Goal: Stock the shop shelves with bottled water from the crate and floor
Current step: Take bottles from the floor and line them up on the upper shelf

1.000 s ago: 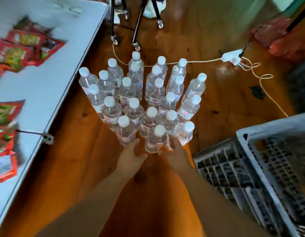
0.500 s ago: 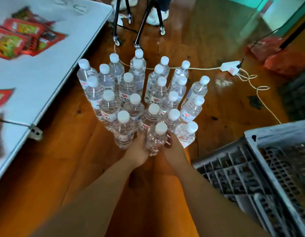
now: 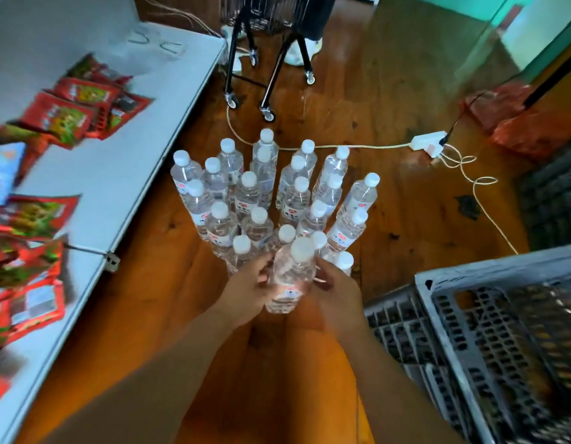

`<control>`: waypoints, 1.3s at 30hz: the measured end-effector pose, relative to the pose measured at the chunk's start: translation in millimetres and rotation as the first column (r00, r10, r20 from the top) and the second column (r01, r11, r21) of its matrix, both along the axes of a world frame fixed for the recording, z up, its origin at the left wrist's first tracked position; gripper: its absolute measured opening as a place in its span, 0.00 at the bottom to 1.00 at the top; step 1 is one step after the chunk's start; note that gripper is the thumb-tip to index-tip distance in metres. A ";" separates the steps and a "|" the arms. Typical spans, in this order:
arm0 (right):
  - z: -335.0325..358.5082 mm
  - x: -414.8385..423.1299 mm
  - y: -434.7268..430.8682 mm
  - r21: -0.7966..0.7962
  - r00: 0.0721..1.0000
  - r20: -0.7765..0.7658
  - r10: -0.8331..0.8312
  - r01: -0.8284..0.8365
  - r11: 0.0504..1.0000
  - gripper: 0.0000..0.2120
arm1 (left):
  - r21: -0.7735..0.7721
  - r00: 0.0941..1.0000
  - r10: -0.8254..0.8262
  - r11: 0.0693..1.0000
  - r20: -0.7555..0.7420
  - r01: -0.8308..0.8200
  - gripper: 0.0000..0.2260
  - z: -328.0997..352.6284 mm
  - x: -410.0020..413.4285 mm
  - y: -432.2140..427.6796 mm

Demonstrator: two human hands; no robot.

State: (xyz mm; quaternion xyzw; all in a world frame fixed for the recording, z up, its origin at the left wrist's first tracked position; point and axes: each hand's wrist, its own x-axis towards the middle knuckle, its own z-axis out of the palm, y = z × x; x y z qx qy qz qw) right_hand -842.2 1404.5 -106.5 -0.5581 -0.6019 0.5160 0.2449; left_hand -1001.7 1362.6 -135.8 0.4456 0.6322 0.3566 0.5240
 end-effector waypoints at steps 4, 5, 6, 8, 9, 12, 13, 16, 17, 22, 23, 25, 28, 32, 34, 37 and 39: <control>111.1 -9.9 -3.7 -0.007 0.998 -0.016 0.067 -0.067 0.998 0.23 | 0.028 0.998 0.054 0.998 -0.012 -0.053 0.18 108.4 -12.0 -9.3; 142.3 -14.4 -4.3 0.006 0.997 -0.015 0.080 -0.080 0.997 0.23 | 0.024 0.997 0.078 0.997 -0.002 -0.078 0.19 139.7 -15.3 -10.8; 175.2 -19.7 -5.5 0.023 0.995 -0.013 0.096 -0.096 0.995 0.23 | 0.030 0.994 0.104 0.994 0.021 -0.104 0.20 173.2 -19.2 -13.4; 239.4 -31.2 -8.4 0.035 0.992 -0.044 0.119 -0.118 0.992 0.21 | 0.046 0.989 0.146 0.988 0.039 -0.147 0.22 242.8 -28.3 -18.5; 272.4 -37.2 -10.6 0.032 0.989 -0.071 0.133 -0.131 0.991 0.20 | 0.058 0.984 0.173 0.983 0.033 -0.175 0.22 278.6 -32.9 -21.9; 372.6 -57.0 -15.4 0.032 0.971 -0.152 0.186 -0.183 0.982 0.20 | 0.142 0.976 0.209 0.966 0.053 -0.215 0.21 385.5 -46.8 -35.4; 403.8 -63.3 -17.7 0.033 0.962 -0.174 0.211 -0.208 0.978 0.20 | 0.162 0.973 0.225 0.959 0.057 -0.231 0.23 416.7 -52.5 -42.1; 493.5 -83.2 -26.9 0.063 0.931 -0.215 0.295 -0.288 0.956 0.21 | 0.204 0.955 0.295 0.933 0.041 -0.297 0.27 500.2 -68.7 -66.2; 521.0 -89.1 -30.7 0.082 0.918 -0.221 0.330 -0.319 0.944 0.21 | 0.229 0.947 0.319 0.920 0.032 -0.317 0.27 524.7 -73.5 -74.7; 618.7 -112.5 -56.1 0.211 0.823 -0.218 0.524 -0.484 0.849 0.16 | 0.358 0.898 0.437 0.848 -0.056 -0.390 0.19 626.9 -85.6 -124.3; 632.4 -118.4 -62.9 0.245 0.799 -0.214 0.562 -0.513 0.823 0.16 | 0.378 0.876 0.478 0.824 -0.066 -0.421 0.19 640.7 -86.9 -136.6; 656.3 -131.1 -79.6 0.277 0.747 -0.233 0.623 -0.563 0.779 0.16 | 0.423 0.826 0.562 0.760 -0.047 -0.494 0.21 661.5 -87.9 -164.1; 687.1 -147.7 -114.0 0.331 0.641 -0.245 0.727 -0.650 0.684 0.16 | 0.470 0.725 0.687 0.654 -0.041 -0.593 0.18 684.3 -84.7 -209.8; 720.5 -172.7 -171.6 0.373 0.490 -0.264 0.831 -0.742 0.556 0.15 | 0.512 0.586 0.809 0.518 -0.034 -0.685 0.17 718.7 -83.2 -279.9; 737.3 -189.0 -205.1 0.401 0.420 -0.273 0.865 -0.768 0.499 0.14 | 0.543 0.502 0.862 0.451 -0.061 -0.708 0.19 737.1 -85.8 -318.8; 763.7 -216.7 -258.6 0.414 0.328 -0.294 0.897 -0.802 0.430 0.13 | 0.567 0.367 0.927 0.343 -0.077 -0.749 0.18 762.4 -97.2 -378.7; 777.4 -239.2 -296.7 0.417 0.260 -0.313 0.913 -0.826 0.378 0.13 | 0.586 0.295 0.952 0.283 -0.078 -0.759 0.17 777.9 -108.1 -419.3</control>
